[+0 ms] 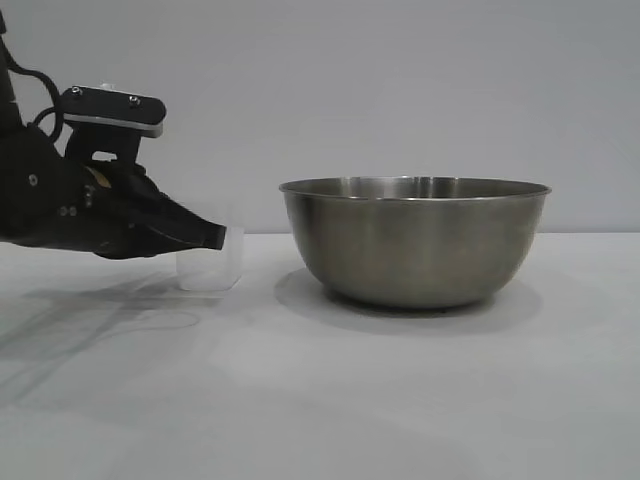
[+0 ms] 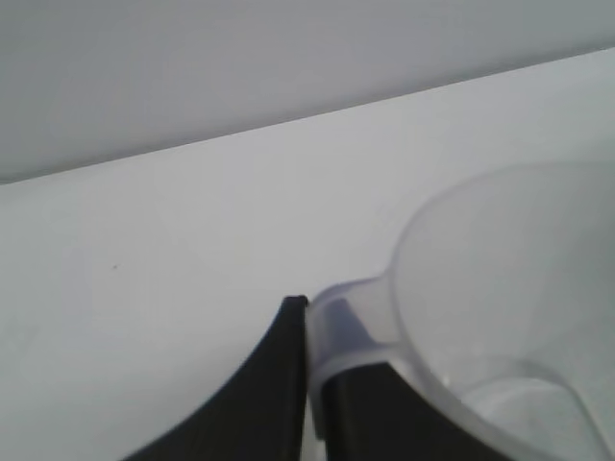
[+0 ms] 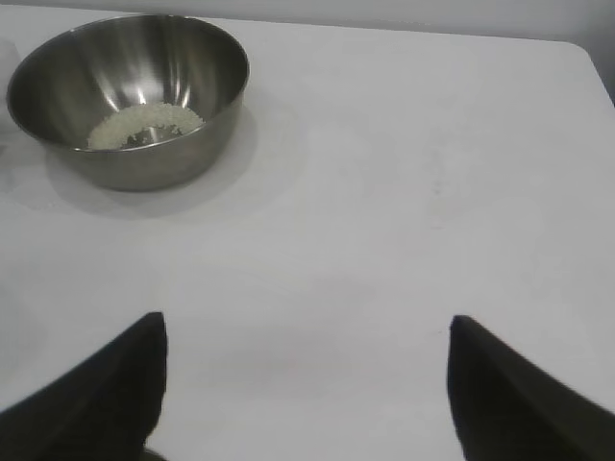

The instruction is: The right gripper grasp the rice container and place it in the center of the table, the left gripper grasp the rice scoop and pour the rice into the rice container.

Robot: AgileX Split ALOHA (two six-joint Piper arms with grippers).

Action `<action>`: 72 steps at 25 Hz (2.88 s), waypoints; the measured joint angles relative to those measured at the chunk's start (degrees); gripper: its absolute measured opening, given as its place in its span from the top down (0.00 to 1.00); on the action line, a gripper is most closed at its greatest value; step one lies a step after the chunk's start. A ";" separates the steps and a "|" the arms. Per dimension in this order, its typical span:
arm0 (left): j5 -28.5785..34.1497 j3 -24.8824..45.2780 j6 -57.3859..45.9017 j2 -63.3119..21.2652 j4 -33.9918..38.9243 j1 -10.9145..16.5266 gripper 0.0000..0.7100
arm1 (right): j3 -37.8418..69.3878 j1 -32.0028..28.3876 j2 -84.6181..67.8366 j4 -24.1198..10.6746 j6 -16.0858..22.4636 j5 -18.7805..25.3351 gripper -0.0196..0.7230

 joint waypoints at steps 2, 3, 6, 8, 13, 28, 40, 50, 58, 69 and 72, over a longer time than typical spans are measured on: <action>0.00 0.00 -0.78 0.00 0.00 0.00 0.73 | 0.00 0.00 0.00 0.00 0.00 0.00 0.24; 0.00 0.00 -1.07 0.00 0.00 0.00 0.64 | 0.00 0.00 0.00 0.00 0.00 0.00 0.24; 0.00 0.00 -1.31 0.00 0.00 0.00 0.40 | 0.00 0.00 0.00 0.00 0.00 0.00 0.24; 0.00 0.00 -1.34 0.00 0.00 0.00 0.36 | 0.00 0.00 0.00 0.00 0.00 0.00 0.24; 0.00 0.00 -1.43 0.00 -0.10 0.00 0.32 | 0.00 0.00 0.00 0.00 0.00 0.00 0.24; -0.08 9.13 -5.12 -3.09 0.23 0.00 0.32 | 0.00 0.00 0.00 0.00 0.00 0.00 0.24; -0.08 14.02 -6.00 -10.28 2.55 0.00 0.32 | 0.00 0.00 0.00 0.00 0.00 0.00 0.24; -0.08 15.38 -4.29 -22.32 4.66 0.00 0.32 | 0.00 0.00 0.00 0.00 0.00 0.00 0.24; 2.10 14.30 -0.98 -34.44 5.78 0.00 0.32 | 0.00 0.00 0.00 0.00 0.00 0.00 0.24; 27.92 -0.07 7.96 -46.86 4.72 0.00 0.32 | 0.00 0.00 0.00 0.00 0.00 0.00 0.24; 34.00 -4.31 11.43 -48.10 3.89 0.00 0.32 | 0.00 0.00 0.00 0.00 0.00 0.00 0.24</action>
